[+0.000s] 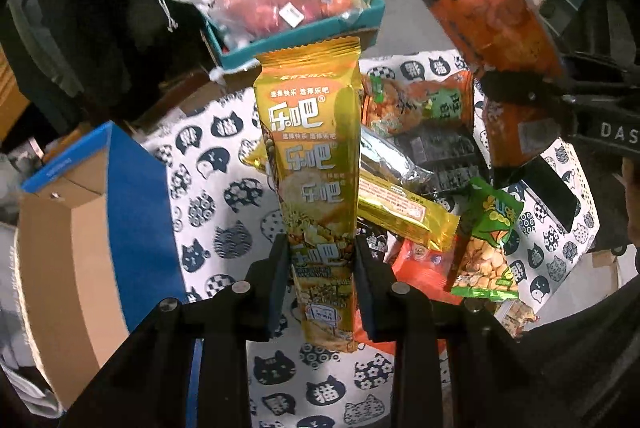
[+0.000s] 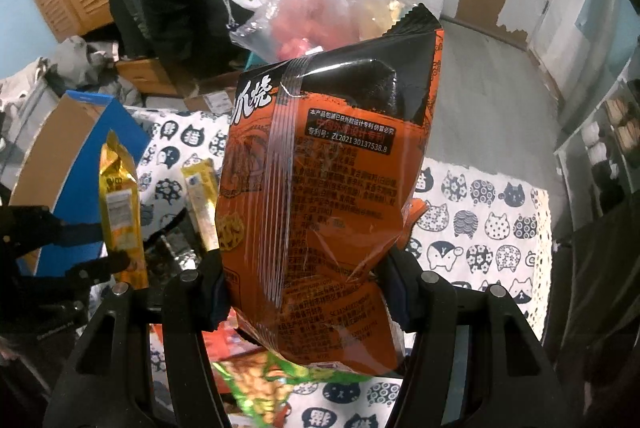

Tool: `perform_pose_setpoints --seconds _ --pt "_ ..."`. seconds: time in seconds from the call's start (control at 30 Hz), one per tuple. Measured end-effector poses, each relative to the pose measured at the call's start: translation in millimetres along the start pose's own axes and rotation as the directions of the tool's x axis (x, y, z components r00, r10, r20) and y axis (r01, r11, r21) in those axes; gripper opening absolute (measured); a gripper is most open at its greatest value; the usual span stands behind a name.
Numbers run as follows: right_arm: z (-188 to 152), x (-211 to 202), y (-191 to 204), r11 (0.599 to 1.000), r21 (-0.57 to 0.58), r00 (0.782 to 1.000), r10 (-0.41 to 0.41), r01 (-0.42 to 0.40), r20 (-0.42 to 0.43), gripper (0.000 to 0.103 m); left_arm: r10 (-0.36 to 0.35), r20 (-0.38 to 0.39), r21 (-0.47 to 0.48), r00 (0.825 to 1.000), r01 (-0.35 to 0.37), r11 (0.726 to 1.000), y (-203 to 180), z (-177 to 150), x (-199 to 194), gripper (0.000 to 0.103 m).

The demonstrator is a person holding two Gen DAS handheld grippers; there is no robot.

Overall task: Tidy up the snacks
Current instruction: 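Lift the yellow wafer bar with the left gripper while the right lifts the orange bag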

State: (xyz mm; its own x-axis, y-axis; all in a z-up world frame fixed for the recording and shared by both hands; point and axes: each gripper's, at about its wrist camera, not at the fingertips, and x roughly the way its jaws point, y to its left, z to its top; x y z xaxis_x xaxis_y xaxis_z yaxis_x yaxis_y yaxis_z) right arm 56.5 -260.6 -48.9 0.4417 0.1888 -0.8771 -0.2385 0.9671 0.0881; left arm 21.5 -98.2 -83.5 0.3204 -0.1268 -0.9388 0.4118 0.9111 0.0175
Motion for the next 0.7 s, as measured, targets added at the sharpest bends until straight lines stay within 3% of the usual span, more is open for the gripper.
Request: perform_pose_setpoints --seconds 0.5,0.7 --pt "9 -21 39 0.997 -0.058 0.998 0.044 -0.042 0.046 0.061 0.048 0.132 0.028 0.99 -0.052 0.998 23 -2 -63 0.031" --pt "16 -28 60 0.994 -0.093 0.995 0.072 -0.066 0.063 0.061 0.108 0.192 0.015 0.975 -0.113 0.993 40 -1 -89 0.031"
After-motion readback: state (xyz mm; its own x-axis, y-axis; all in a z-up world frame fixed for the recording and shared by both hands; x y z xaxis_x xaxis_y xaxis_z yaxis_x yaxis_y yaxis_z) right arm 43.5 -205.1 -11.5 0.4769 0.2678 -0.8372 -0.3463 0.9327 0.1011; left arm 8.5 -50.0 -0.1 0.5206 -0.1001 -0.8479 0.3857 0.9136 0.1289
